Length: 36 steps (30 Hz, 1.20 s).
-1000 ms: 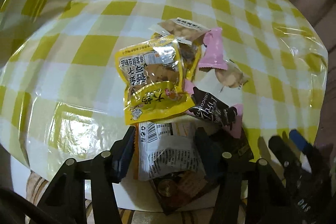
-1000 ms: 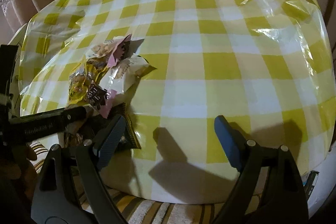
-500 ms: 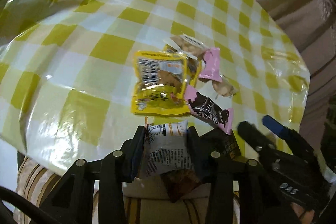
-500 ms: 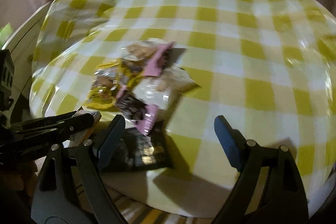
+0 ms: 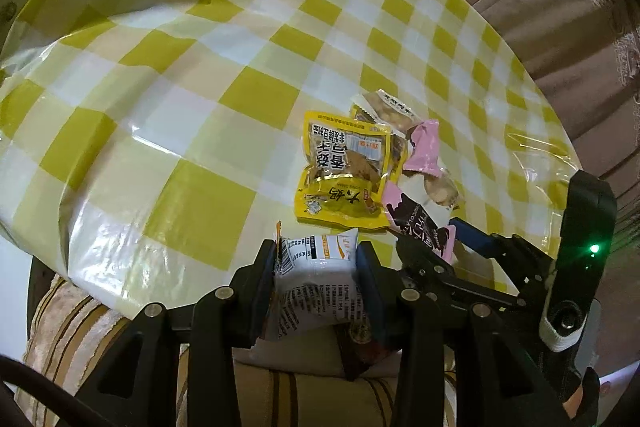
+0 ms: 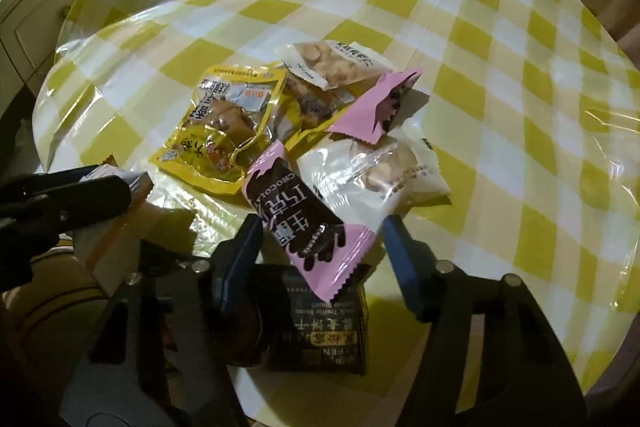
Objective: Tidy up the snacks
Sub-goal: 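Grasp the pink chocolate bar with the right tool while the left tool grasps the white printed packet, then carry both packets over the white box and open both tools to release them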
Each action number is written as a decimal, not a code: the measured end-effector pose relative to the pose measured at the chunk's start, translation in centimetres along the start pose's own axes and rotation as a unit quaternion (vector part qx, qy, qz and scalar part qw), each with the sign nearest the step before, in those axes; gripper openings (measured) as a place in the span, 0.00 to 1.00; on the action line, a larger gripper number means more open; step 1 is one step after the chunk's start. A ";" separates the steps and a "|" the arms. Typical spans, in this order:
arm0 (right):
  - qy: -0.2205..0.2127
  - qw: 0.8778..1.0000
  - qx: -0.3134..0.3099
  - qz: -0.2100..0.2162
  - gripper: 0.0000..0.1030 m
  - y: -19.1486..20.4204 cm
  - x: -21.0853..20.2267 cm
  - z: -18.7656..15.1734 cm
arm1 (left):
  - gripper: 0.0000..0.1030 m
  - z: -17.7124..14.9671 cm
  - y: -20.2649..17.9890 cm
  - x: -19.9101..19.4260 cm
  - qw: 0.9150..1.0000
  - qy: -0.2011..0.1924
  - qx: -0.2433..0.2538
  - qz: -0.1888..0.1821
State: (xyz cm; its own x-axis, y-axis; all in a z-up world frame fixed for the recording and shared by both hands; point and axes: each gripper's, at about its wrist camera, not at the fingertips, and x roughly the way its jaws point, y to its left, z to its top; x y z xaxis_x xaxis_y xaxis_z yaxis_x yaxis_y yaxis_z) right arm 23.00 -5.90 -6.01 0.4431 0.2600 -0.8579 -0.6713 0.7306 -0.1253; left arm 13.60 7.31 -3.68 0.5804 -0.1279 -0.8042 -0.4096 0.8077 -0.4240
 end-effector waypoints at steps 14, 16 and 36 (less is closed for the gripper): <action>-0.038 0.998 0.052 0.028 0.35 -1.3 -2.5 -0.8 | 0.40 -0.2 -0.5 -0.6 1.000 -0.012 0.017 0.001; -0.045 0.996 0.065 0.030 0.35 -1.7 -3.3 -1.2 | 0.40 -0.3 -0.9 -0.8 1.000 -0.016 0.024 0.002; -0.064 0.978 0.195 0.029 0.35 -8.5 -9.4 -7.5 | 0.40 -2.0 -7.7 -1.7 0.994 -0.014 0.105 -0.016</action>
State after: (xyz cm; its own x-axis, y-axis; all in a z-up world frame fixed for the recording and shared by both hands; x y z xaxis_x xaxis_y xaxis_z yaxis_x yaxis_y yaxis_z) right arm 20.10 -19.27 -0.65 0.4983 0.3665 -0.7858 -0.4310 0.8910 0.1423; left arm 14.32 0.17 0.15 0.6112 -0.1425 -0.7785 -0.2360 0.9061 -0.3511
